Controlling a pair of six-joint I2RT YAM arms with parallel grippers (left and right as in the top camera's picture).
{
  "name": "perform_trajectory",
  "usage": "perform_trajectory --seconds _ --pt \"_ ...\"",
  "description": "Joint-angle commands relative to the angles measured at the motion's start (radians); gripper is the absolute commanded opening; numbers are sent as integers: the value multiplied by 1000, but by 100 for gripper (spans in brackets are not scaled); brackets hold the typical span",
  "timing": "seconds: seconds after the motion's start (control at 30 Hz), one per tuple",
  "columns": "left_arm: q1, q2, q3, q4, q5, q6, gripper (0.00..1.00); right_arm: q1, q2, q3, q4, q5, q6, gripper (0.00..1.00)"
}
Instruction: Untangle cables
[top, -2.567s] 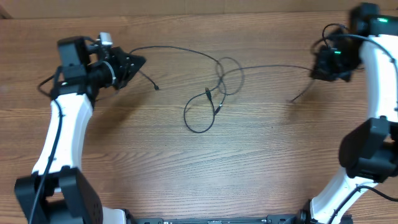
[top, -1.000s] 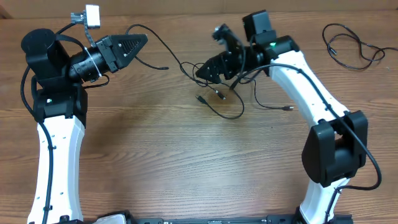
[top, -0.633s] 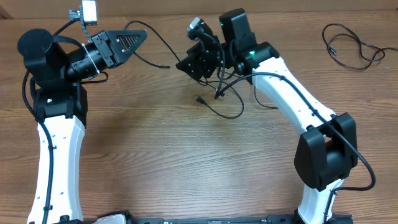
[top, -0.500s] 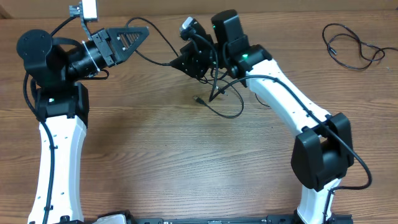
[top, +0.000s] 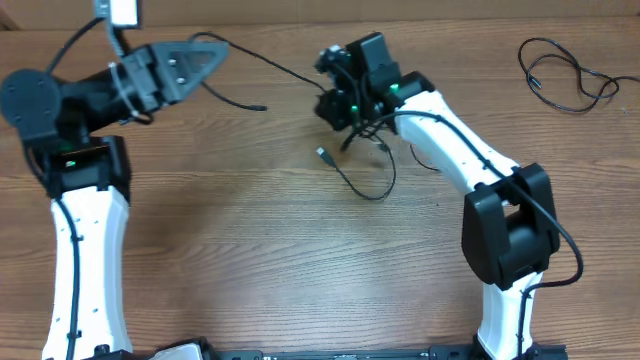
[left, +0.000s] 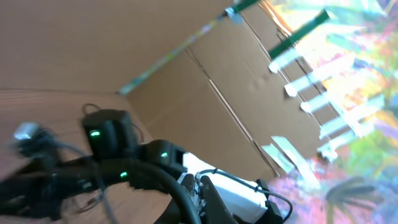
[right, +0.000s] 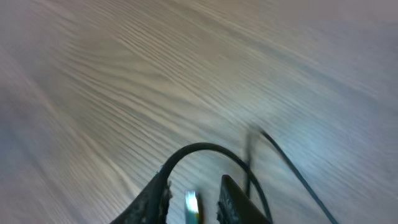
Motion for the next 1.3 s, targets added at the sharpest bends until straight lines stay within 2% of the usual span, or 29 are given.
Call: perform_trajectory --seconds 0.0,0.07,0.2,0.53,0.7,0.9,1.03,1.17,1.27 --pt "89 -8 18 12 37 -37 4 -80 2 -3 -57 122 19 21" --pt "141 -8 18 12 57 -53 4 -132 2 -6 -96 121 19 22" --pt "248 -8 18 12 86 -58 4 -238 3 -6 -160 127 19 29" --pt "486 -8 18 11 163 -56 4 -525 3 -6 -270 185 17 29" --pt "527 -6 17 -5 183 -11 4 -652 3 -6 -293 184 17 31" --pt "525 -6 16 -115 175 121 4 -760 3 -6 -327 176 28 32" --pt "525 -5 16 -261 102 254 4 -795 3 -6 -334 175 28 46" --pt "525 -4 16 -472 8 400 4 -800 3 -6 -336 145 28 72" --pt "524 -3 16 -658 -103 517 4 -800 3 -6 -341 146 28 74"
